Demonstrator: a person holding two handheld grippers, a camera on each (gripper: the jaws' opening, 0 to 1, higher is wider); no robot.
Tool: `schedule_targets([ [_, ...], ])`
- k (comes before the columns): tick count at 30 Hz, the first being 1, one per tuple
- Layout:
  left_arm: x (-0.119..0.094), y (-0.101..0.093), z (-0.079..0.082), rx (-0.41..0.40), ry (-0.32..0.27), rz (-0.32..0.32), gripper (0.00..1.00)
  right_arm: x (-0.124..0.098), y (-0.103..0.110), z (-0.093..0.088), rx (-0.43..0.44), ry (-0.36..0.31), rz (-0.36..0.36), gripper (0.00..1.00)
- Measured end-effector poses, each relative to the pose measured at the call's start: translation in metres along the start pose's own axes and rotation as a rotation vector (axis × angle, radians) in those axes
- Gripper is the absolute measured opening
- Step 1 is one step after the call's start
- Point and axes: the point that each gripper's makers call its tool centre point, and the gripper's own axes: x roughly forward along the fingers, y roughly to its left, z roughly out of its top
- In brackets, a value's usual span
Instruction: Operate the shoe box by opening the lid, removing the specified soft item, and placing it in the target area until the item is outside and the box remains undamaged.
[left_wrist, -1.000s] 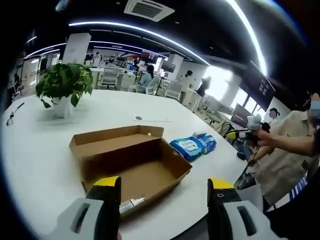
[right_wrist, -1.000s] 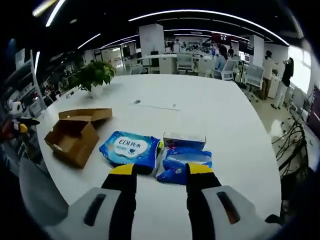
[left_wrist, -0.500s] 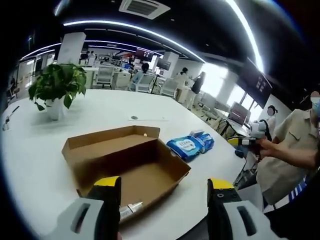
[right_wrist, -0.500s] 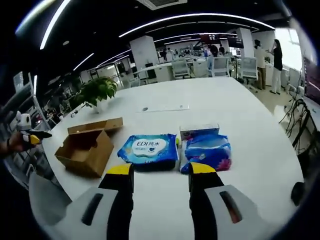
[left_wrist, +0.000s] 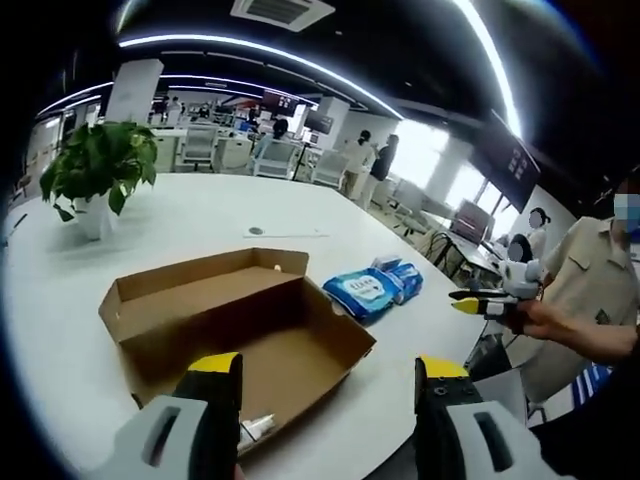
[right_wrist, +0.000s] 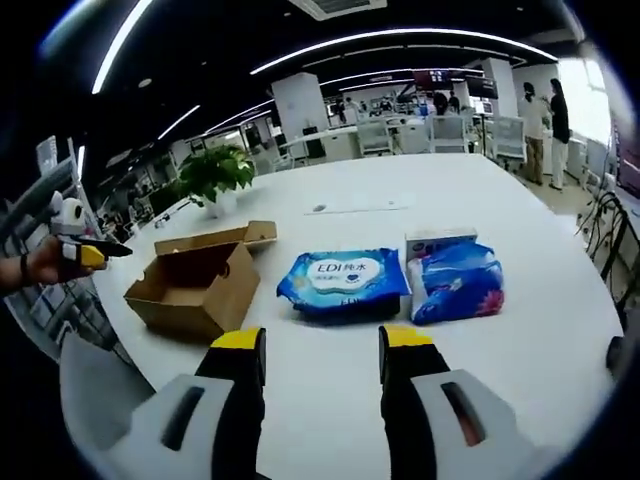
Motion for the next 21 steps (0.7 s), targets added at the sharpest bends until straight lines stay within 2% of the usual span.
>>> schedule_targets([
  [5, 0.003, 0.0, 0.001, -0.008, 0.002, -0.005, 0.71, 0.003, 0.012, -0.011, -0.016, 0.013, 0.002, 0.43],
  [8, 0.005, 0.002, -0.001, -0.007, 0.012, -0.003, 0.71, 0.005, 0.018, -0.02, 0.026, 0.004, 0.007, 0.43],
  [13, 0.008, 0.008, -0.003, -0.02, 0.018, 0.0, 0.71, 0.008, 0.029, -0.033, -0.004, 0.017, -0.003, 0.43],
  [14, 0.009, 0.008, -0.004, -0.018, 0.023, 0.001, 0.71, 0.012, 0.028, -0.039, 0.013, 0.026, 0.001, 0.43],
  [21, 0.013, 0.008, -0.002, -0.02, 0.018, -0.008, 0.71, 0.02, 0.04, -0.046, 0.01, 0.026, 0.022, 0.44],
])
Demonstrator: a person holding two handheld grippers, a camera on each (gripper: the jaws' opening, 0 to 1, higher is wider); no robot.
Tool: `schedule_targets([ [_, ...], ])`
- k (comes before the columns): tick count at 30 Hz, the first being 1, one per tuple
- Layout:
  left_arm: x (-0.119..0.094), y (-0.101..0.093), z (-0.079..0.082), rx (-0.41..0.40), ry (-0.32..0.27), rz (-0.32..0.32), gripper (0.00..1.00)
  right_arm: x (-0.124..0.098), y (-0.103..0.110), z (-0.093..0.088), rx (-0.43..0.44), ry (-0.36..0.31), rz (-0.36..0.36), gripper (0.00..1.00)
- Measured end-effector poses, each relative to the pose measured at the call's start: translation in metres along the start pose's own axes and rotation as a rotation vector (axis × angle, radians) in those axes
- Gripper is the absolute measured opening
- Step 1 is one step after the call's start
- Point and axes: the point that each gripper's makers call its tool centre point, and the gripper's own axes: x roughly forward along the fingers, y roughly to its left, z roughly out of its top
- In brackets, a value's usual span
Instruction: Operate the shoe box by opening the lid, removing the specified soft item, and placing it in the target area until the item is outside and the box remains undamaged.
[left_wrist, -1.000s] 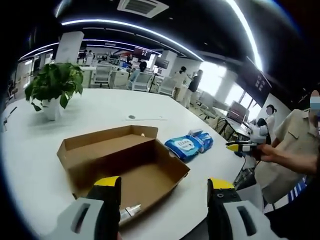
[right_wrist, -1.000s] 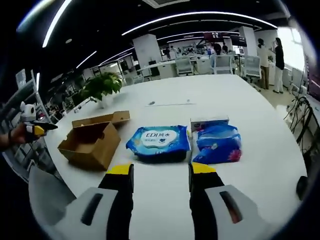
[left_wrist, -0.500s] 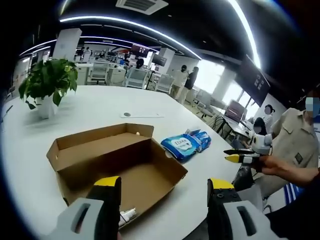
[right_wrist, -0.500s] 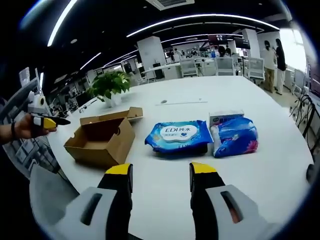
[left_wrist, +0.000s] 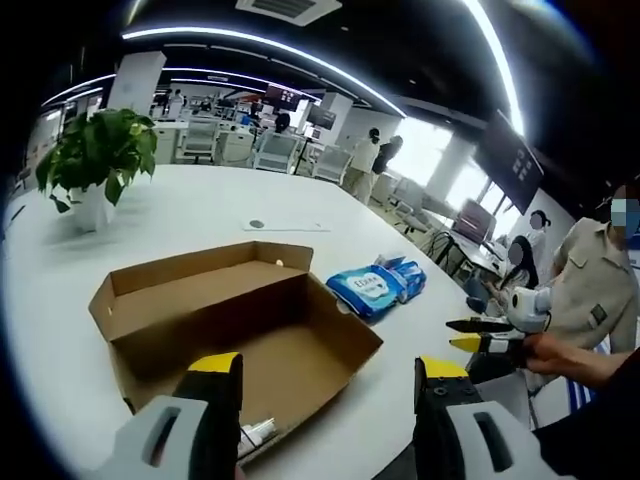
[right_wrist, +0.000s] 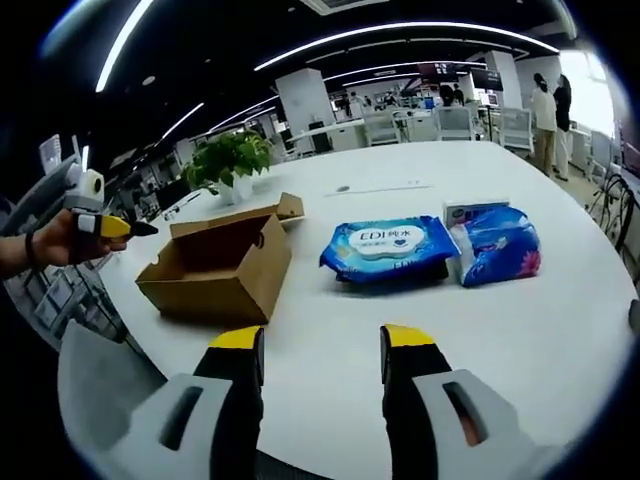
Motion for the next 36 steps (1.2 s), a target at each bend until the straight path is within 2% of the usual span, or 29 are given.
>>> schedule_targets([
  [2, 0.001, 0.001, -0.001, 0.002, 0.006, 0.0, 0.71, 0.002, 0.005, 0.002, 0.018, -0.012, 0.009, 0.44],
  [7, 0.001, 0.004, -0.001, 0.001, 0.007, 0.001, 0.71, 0.006, 0.01, 0.0, -0.001, -0.013, 0.015, 0.44],
  [14, 0.003, 0.011, 0.001, 0.012, 0.015, 0.003, 0.71, 0.013, 0.019, -0.013, 0.016, -0.004, 0.032, 0.45],
  [17, 0.004, 0.014, 0.002, 0.014, 0.02, 0.001, 0.71, 0.015, 0.022, -0.015, -0.023, 0.013, 0.035, 0.45],
  [22, 0.008, 0.02, 0.0, 0.032, 0.047, -0.005, 0.7, 0.019, 0.029, -0.02, -0.062, 0.037, 0.046, 0.46],
  [26, 0.011, 0.024, 0.0, 0.047, 0.063, -0.009, 0.7, 0.018, 0.032, -0.018, -0.084, 0.027, 0.056, 0.47],
  [36, 0.02, 0.035, -0.004, 0.091, 0.12, -0.023, 0.7, 0.017, 0.029, -0.014, -0.056, 0.001, 0.049, 0.48],
])
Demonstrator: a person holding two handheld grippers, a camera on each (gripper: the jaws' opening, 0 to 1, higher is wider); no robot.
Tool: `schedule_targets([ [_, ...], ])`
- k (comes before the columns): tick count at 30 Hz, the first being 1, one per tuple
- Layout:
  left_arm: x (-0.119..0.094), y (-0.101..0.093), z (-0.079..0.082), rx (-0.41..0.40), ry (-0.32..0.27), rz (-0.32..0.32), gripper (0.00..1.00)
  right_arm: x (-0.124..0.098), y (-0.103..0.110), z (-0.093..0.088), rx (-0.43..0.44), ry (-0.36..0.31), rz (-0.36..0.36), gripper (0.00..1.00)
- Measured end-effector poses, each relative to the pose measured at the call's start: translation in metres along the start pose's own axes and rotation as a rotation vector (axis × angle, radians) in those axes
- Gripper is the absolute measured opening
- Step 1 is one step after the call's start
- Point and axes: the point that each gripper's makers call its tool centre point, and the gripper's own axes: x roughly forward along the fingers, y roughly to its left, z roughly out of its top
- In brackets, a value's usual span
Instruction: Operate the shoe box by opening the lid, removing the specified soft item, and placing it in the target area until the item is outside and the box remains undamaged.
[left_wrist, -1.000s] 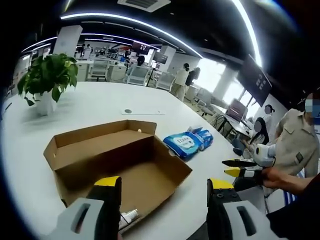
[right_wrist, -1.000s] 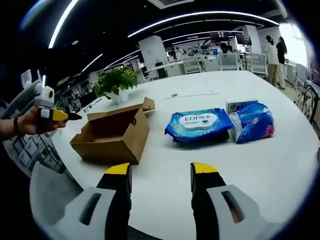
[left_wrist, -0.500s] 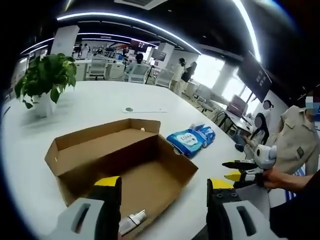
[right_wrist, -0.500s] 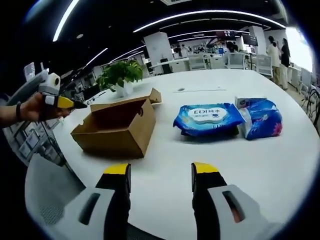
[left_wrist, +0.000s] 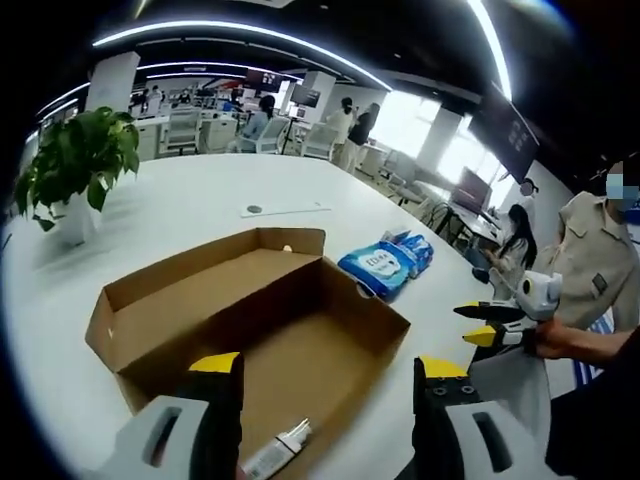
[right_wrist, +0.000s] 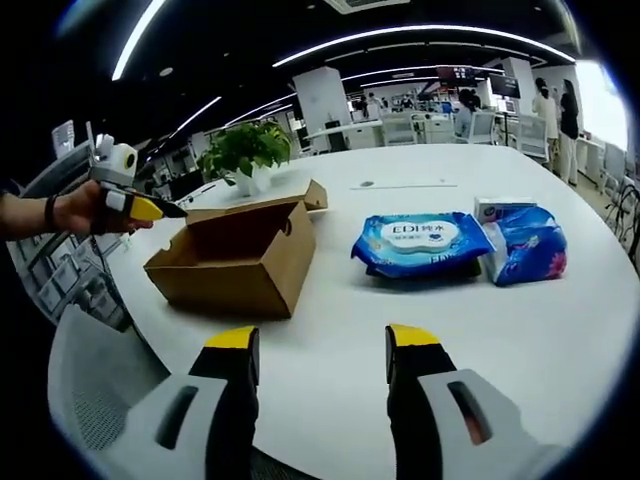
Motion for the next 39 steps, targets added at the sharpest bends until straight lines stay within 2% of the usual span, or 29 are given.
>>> schedule_targets([
  [25, -0.002, 0.037, -0.01, 0.089, 0.119, 0.002, 0.68, -0.002, 0.0, 0.003, 0.008, -0.019, 0.001, 0.5],
  [34, 0.005, 0.046, -0.019, 0.141, 0.199, -0.019, 0.68, -0.003, -0.002, 0.005, 0.015, -0.031, -0.009, 0.51],
  [39, 0.009, 0.049, -0.025, 0.232, 0.263, -0.025, 0.68, -0.003, -0.002, 0.002, 0.032, -0.018, -0.001, 0.53],
])
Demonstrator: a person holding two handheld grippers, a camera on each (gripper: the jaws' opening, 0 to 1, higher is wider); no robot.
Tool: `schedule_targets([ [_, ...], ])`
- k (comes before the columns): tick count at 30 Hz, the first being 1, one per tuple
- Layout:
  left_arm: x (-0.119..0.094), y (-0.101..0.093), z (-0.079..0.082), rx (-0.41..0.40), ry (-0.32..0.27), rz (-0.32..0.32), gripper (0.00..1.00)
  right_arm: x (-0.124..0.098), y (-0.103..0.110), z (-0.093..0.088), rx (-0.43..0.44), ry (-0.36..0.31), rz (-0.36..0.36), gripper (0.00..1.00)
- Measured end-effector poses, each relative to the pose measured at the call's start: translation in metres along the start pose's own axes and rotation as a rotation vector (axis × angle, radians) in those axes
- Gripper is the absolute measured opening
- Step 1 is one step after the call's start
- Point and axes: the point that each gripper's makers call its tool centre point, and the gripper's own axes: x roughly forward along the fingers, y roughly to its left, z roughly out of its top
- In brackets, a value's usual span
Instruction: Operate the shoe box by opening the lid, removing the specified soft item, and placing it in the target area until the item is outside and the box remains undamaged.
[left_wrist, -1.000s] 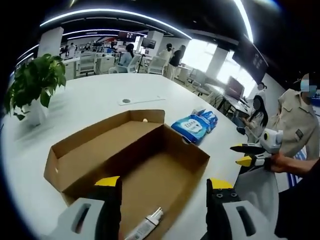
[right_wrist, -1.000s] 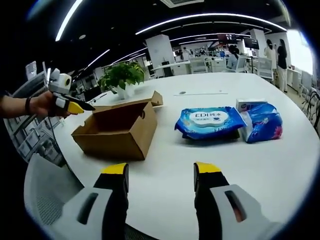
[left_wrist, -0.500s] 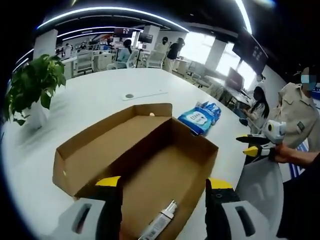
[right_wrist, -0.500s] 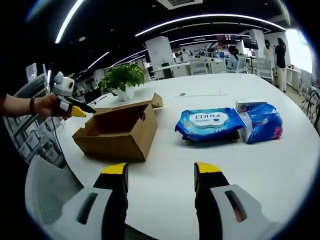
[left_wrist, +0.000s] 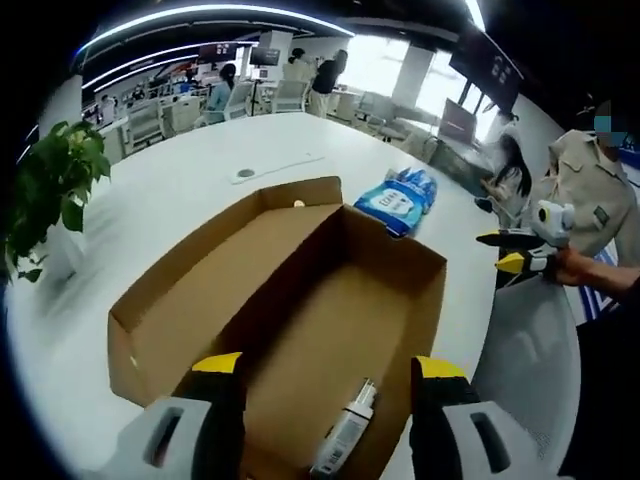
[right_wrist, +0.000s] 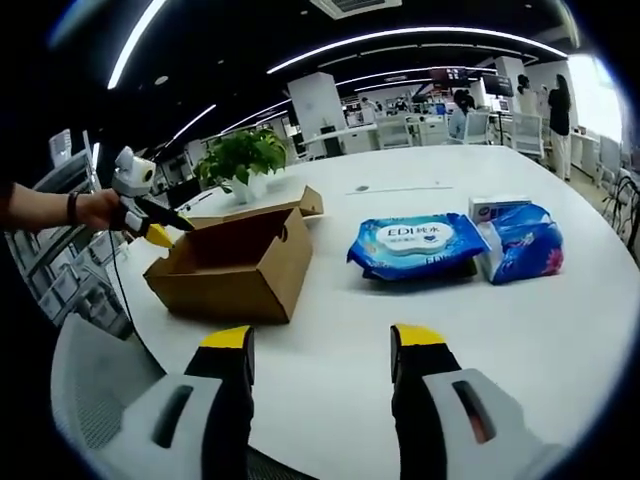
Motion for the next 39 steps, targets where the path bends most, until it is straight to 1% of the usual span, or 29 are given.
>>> schedule_targets([
  [5, 0.008, 0.003, -0.007, 0.011, 0.037, -0.017, 0.68, 0.001, 0.002, -0.002, -0.012, 0.012, 0.004, 0.52],
  [8, 0.013, 0.004, -0.015, 0.048, 0.076, -0.025, 0.67, 0.001, 0.001, -0.003, -0.005, 0.015, 0.004, 0.52],
  [10, 0.018, 0.003, -0.021, 0.058, 0.102, -0.045, 0.65, 0.0, 0.001, -0.002, 0.005, 0.009, 0.005, 0.52],
  [11, 0.02, 0.002, -0.025, 0.068, 0.123, -0.061, 0.62, 0.0, 0.0, -0.001, 0.01, 0.007, 0.005, 0.52],
  [13, 0.022, -0.001, -0.03, 0.105, 0.151, -0.068, 0.61, 0.0, 0.0, -0.001, 0.016, 0.006, 0.002, 0.52],
  [14, 0.024, -0.001, -0.035, 0.138, 0.178, -0.071, 0.62, 0.001, -0.001, -0.002, 0.017, 0.008, 0.002, 0.52],
  [17, 0.03, -0.001, -0.046, 0.204, 0.227, -0.083, 0.62, 0.002, 0.001, -0.003, 0.011, 0.015, 0.01, 0.53],
  [18, 0.032, -0.002, -0.05, 0.213, 0.243, -0.089, 0.62, 0.003, 0.002, -0.004, 0.008, 0.018, 0.013, 0.54],
  [21, 0.037, -0.003, -0.057, 0.271, 0.272, -0.101, 0.61, 0.002, 0.001, -0.005, 0.006, 0.022, 0.01, 0.54],
  [23, 0.041, -0.004, -0.062, 0.299, 0.3, -0.114, 0.59, 0.001, -0.001, -0.003, 0.02, 0.013, 0.002, 0.54],
  [26, 0.046, -0.001, -0.066, 0.334, 0.335, -0.118, 0.59, 0.001, -0.004, -0.003, 0.035, 0.006, -0.005, 0.54],
  [30, 0.05, -0.004, -0.068, 0.361, 0.356, -0.146, 0.59, 0.001, -0.003, -0.004, 0.035, 0.013, -0.007, 0.54],
  [33, 0.052, -0.003, -0.075, 0.402, 0.406, -0.154, 0.59, 0.001, -0.002, -0.005, 0.033, 0.017, -0.003, 0.53],
  [34, 0.052, -0.002, -0.078, 0.44, 0.43, -0.155, 0.6, 0.001, -0.003, -0.004, 0.034, 0.013, -0.003, 0.53],
  [35, 0.054, -0.004, -0.079, 0.454, 0.435, -0.16, 0.61, 0.001, -0.003, -0.004, 0.037, 0.011, -0.003, 0.53],
  [36, 0.054, -0.005, -0.083, 0.474, 0.458, -0.168, 0.61, 0.001, -0.003, -0.004, 0.042, 0.01, -0.005, 0.53],
  [37, 0.056, -0.004, -0.083, 0.471, 0.458, -0.167, 0.6, 0.001, -0.004, -0.004, 0.045, 0.008, -0.007, 0.53],
  [39, 0.059, -0.003, -0.087, 0.502, 0.48, -0.165, 0.6, 0.0, -0.005, -0.003, 0.049, 0.004, -0.009, 0.53],
])
